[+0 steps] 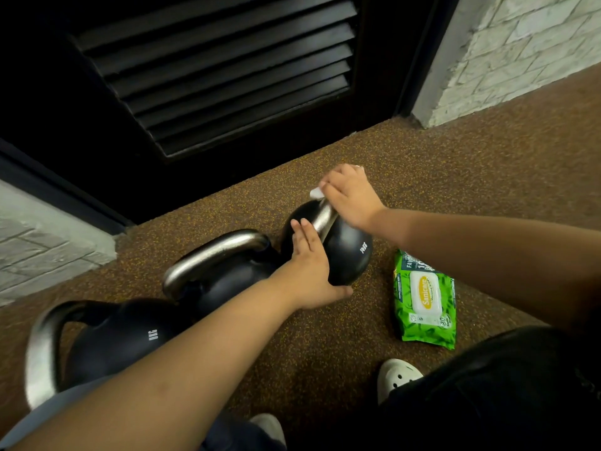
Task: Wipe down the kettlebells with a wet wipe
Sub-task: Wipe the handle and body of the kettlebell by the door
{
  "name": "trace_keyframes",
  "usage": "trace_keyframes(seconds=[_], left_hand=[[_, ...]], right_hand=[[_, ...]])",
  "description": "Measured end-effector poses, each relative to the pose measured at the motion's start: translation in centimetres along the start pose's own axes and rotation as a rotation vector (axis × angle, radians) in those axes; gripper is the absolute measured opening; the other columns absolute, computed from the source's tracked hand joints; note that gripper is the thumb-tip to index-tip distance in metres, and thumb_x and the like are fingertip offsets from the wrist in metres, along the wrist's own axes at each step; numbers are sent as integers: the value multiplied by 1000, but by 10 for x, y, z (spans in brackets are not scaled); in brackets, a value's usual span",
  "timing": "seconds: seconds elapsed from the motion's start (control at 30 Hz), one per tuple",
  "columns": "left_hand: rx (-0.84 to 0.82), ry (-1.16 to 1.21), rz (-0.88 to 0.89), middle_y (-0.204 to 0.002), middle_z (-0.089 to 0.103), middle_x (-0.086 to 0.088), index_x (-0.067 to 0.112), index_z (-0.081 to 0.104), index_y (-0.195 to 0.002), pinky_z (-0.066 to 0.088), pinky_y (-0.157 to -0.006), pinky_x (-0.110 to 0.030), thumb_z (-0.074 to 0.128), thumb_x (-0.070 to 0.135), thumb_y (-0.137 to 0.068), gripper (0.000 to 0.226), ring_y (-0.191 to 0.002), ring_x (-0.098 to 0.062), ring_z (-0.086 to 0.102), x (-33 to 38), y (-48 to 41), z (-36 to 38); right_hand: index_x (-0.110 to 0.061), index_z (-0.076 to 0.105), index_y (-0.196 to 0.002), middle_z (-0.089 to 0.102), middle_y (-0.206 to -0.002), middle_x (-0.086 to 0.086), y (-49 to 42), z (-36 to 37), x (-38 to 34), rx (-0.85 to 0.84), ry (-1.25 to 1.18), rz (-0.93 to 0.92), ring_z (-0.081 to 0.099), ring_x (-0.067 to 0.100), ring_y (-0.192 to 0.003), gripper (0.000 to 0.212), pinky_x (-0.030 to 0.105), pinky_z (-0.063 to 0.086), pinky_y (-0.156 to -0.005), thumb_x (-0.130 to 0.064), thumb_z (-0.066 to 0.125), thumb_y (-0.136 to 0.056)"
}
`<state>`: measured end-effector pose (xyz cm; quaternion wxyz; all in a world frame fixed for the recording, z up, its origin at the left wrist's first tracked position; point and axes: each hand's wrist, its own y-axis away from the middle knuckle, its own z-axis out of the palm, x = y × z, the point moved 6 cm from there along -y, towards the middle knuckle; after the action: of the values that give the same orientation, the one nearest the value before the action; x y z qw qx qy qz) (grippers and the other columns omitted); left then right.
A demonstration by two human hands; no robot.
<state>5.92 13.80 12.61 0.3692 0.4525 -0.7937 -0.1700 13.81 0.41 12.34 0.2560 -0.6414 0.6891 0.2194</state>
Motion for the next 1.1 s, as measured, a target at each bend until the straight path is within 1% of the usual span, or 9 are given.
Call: trace_keyframes(seconds=[0.13, 0.27, 0.5, 0.6, 0.7, 0.8, 0.9, 1.0, 1.1], left_hand=[[2, -18, -3, -142, -44, -20, 0, -40, -132, 12, -116, -40, 68, 50, -78, 131, -144, -34, -11, 0, 0, 1], [-2, -25, 20, -141, -46, -17, 2, -41, -133, 15, -115, -38, 68, 49, -78, 130, -145, -32, -10, -2, 0, 2], [-9, -43, 33, -141, -47, -16, 2, -41, -133, 19, -114, -36, 67, 50, -79, 130, -145, -32, -7, -3, 0, 1], [-14, -37, 26, -141, -46, -16, 3, -41, -133, 19, -114, -35, 67, 50, -79, 130, -146, -32, -4, -3, 0, 0], [-12, -34, 17, -142, -45, -18, 1, -40, -133, 17, -114, -36, 68, 50, -78, 131, -145, -33, -4, -3, 0, 0], [-7, -29, 14, -142, -44, -19, 0, -40, -133, 13, -116, -36, 68, 50, -78, 131, -145, -33, -7, -3, 0, -1], [14, -8, 5, -145, -41, -18, 1, -39, -133, 13, -116, -34, 67, 50, -79, 129, -146, -32, -5, -4, 1, -3], [54, 45, -3, -148, -37, -16, 1, -37, -135, 13, -115, -31, 68, 47, -79, 127, -146, -29, -4, -5, 3, -2], [72, 116, -30, -150, -34, -14, 1, -32, -138, 16, -115, -31, 68, 46, -80, 124, -146, -28, -3, -6, 4, 1]], right_hand=[[-14, 64, -102, 56, -104, 7, -15, -8, 28, -99, -323, 255, 50, 21, -99, 26, 31, 36, -86, -28, 43, -95], [-19, 52, -73, 47, -75, 0, -21, -8, 41, -184, -404, 423, 43, 15, -72, 30, 29, 32, -66, -33, 39, -96], [-18, 52, -74, 51, -72, 4, -39, -5, 49, -386, -281, 502, 47, 21, -67, 31, 32, 37, -68, -45, 43, -87], [-13, 51, -78, 49, -76, 4, -43, -9, 34, -456, -178, 432, 46, 15, -65, 25, 25, 36, -58, -34, 46, -92], [-22, 52, -72, 53, -78, -2, -44, -9, 15, -524, -23, 324, 50, 14, -72, 22, 19, 40, -59, -32, 50, -92], [-16, 49, -65, 56, -86, 9, -34, -9, -14, -590, 269, 149, 56, 26, -85, 35, 30, 42, -70, -33, 43, -95], [-7, 55, -81, 59, -106, 14, -19, -9, -36, -584, 478, -49, 53, 29, -102, 34, 35, 38, -84, -28, 33, -98], [-13, 63, -105, 59, -120, 7, 0, 0, -37, -504, 591, -198, 46, 30, -118, 37, 44, 29, -106, -29, 31, -98], [-16, 59, -119, 56, -126, 4, 22, 9, -36, -349, 546, -271, 41, 28, -123, 63, 48, 15, -112, -44, 12, -89]])
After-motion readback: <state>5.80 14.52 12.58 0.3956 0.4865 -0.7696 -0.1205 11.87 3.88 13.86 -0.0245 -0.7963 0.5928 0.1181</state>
